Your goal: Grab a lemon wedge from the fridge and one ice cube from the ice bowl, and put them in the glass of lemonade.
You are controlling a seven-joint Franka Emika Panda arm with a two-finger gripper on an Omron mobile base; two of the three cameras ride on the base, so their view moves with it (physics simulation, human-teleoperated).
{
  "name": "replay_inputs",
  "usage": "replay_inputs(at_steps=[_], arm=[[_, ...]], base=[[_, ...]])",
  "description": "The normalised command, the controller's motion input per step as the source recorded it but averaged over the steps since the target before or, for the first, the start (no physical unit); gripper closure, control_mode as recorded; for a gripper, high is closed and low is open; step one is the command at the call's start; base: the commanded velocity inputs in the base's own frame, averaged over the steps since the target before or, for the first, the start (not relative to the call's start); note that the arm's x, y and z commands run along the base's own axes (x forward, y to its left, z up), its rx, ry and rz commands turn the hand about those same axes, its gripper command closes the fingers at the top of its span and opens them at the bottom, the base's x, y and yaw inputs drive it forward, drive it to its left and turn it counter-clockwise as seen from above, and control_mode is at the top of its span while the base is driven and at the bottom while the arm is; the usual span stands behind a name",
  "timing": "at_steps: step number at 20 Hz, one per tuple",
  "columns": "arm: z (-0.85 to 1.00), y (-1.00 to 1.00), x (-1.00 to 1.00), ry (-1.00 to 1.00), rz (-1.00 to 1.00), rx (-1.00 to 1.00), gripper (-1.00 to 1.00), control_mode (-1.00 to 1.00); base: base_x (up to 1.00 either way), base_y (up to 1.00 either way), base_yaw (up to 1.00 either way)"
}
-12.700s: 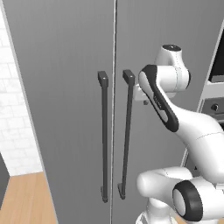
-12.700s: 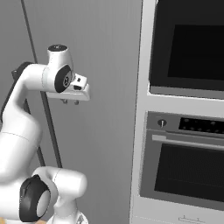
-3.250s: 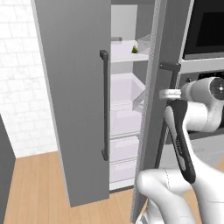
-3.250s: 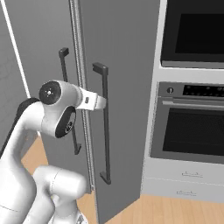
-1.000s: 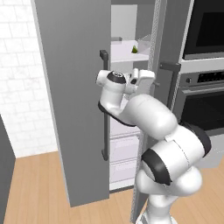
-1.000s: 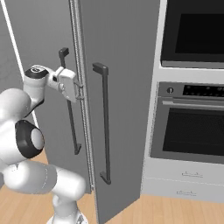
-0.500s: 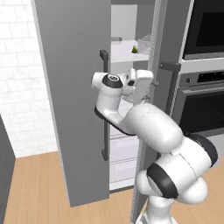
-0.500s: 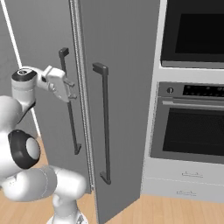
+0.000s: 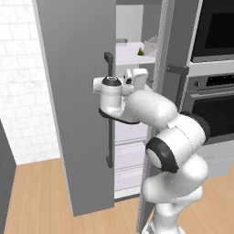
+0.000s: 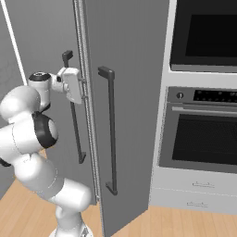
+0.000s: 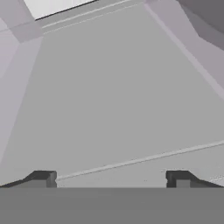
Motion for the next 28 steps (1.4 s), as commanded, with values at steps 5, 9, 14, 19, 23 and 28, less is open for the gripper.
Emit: replay_inputs(at_steps=[5,9,14,19,23,28], arm=[[0.00,0.00,0.59,0.21,0.00,0.00,-1.00,-1.00],[0.00,-0.45,-0.10,0.11,-0.11,0.00,-1.00,-1.00],[0.00,-0.89,-0.67,0.07,-0.19,0.00,-1.00,-1.00],[0.00,-1.00,-0.79,0.06,-0.19,0.02,-1.00,-1.00],[0.00,-1.00,-0.82,0.05,-0.18,0.02,-1.00,-1.00],[0.01,-0.90,-0.16,0.01,-0.06,0.00,-1.00,-1.00]], base=[[0.00,0.00,0.00],[0.00,0.00,0.00],[0.00,0.00,0.00],[0.00,0.00,0.00],[0.00,0.00,0.00],[0.00,0.00,0.00]])
